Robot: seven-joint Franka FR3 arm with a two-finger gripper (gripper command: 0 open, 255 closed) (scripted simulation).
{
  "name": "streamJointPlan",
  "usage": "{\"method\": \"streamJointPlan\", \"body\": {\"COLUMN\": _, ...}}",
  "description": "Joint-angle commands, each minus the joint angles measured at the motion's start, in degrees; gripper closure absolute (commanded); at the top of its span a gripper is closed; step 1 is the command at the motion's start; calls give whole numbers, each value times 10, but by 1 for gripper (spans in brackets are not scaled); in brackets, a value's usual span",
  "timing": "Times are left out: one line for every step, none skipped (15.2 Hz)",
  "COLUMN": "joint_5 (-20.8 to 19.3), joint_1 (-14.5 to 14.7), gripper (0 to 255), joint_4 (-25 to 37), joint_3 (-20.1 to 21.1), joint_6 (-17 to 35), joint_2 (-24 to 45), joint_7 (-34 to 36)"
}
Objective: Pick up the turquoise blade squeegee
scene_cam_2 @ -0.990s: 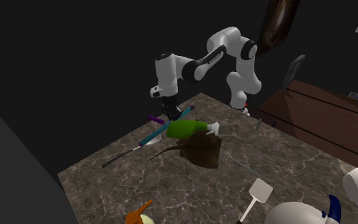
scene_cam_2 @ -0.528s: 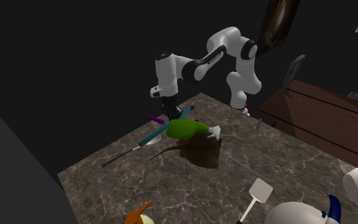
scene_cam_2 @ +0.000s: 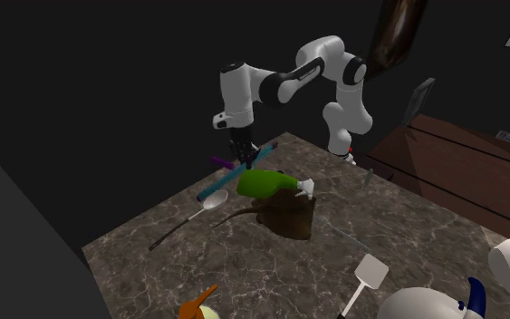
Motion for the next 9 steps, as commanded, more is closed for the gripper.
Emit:
{"method": "streamJointPlan", "body": {"joint_5": 0, "joint_1": -1, "gripper": 255, "joint_4": 14, "joint_3": -1, "joint_6": -14, "joint_2": 0, "joint_7": 1}}
{"method": "streamJointPlan", "body": {"joint_5": 0, "joint_1": -1, "gripper": 255, "joint_4": 23, "joint_3": -1, "joint_6": -22, "joint_2": 1, "joint_7": 2}}
{"method": "streamJointPlan", "body": {"joint_5": 0, "joint_1": -2, "gripper": 255, "joint_4": 32, "joint_3": -1, "joint_6": -30, "joint_2": 1, "joint_7": 3}}
{"method": "streamJointPlan", "body": {"joint_5": -1, "joint_1": -2, "gripper": 255, "joint_4": 41, "joint_3": -1, "joint_6": -38, "joint_2": 2, "joint_7": 4}}
{"method": "streamJointPlan", "body": {"joint_5": -1, "joint_1": -2, "gripper": 255, "joint_4": 50, "joint_3": -1, "joint_6": -46, "joint_2": 4, "joint_7": 5}}
{"method": "streamJointPlan", "body": {"joint_5": 0, "joint_1": -3, "gripper": 255, "joint_4": 60, "joint_3": -1, "joint_6": -55, "joint_2": 5, "joint_7": 6}}
{"method": "streamJointPlan", "body": {"joint_5": 0, "joint_1": -3, "gripper": 255, "joint_4": 70, "joint_3": -1, "joint_6": -63, "joint_2": 7, "joint_7": 7}}
{"method": "streamJointPlan", "body": {"joint_5": 0, "joint_1": -3, "gripper": 255, "joint_4": 71, "joint_3": -1, "joint_6": -64, "joint_2": 7, "joint_7": 7}}
{"method": "streamJointPlan", "body": {"joint_5": 0, "joint_1": -3, "gripper": 255, "joint_4": 71, "joint_3": -1, "joint_6": -64, "joint_2": 7, "joint_7": 7}}
